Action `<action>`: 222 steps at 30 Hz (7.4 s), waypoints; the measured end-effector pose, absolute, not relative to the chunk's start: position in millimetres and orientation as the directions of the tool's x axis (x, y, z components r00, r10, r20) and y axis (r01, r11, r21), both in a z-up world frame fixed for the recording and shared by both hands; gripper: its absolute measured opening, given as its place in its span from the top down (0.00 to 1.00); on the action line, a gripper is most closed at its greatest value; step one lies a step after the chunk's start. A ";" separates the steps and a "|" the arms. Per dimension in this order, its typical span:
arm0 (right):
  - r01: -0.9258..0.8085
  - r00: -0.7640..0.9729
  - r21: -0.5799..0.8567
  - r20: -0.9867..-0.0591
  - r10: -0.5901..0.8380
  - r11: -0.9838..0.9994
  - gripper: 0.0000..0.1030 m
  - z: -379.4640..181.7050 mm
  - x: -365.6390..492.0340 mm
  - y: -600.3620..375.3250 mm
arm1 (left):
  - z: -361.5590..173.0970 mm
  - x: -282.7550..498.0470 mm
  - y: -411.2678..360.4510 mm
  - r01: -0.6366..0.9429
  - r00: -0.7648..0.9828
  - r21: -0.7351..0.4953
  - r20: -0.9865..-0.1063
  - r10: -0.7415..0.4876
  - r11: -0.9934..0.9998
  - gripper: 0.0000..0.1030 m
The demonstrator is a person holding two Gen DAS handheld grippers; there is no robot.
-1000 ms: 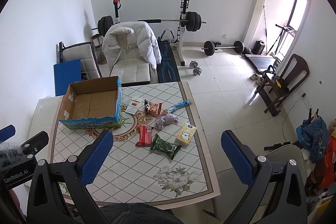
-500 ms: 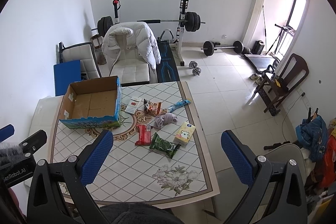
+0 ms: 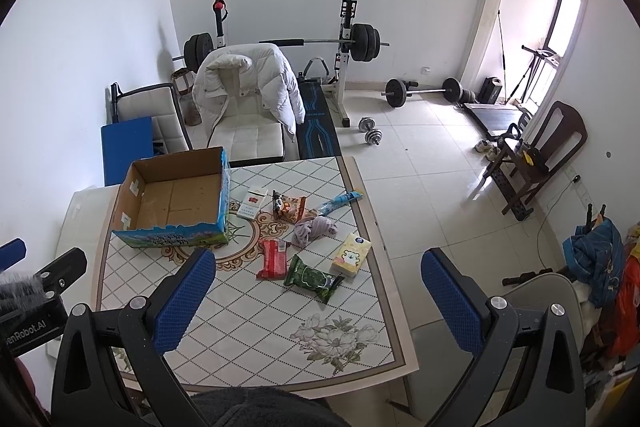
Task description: Organize soft objects
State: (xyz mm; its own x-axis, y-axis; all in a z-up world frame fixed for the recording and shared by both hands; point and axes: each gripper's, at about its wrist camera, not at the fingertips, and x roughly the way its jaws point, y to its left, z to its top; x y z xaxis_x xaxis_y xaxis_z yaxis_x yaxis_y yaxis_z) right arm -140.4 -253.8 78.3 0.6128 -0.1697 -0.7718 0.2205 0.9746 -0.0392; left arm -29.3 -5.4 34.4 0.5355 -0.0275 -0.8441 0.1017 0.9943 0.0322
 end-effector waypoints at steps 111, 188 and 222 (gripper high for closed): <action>0.029 0.004 0.442 -0.897 0.442 0.897 0.66 -200.6 136.6 -251.7 | -174.0 177.7 -52.9 0.175 0.144 -0.057 -0.986 -0.083 0.983 0.56; 0.329 0.057 0.167 -0.986 0.156 0.930 0.04 -260.0 154.4 -340.2 | -192.9 240.7 -104.1 0.312 0.163 -0.014 -0.984 -0.068 0.950 0.13; 0.366 -0.261 0.171 -0.925 0.277 0.915 0.34 -430.7 106.8 -430.8 | -358.5 221.0 -315.0 0.746 -0.023 0.090 -0.987 0.160 0.660 0.54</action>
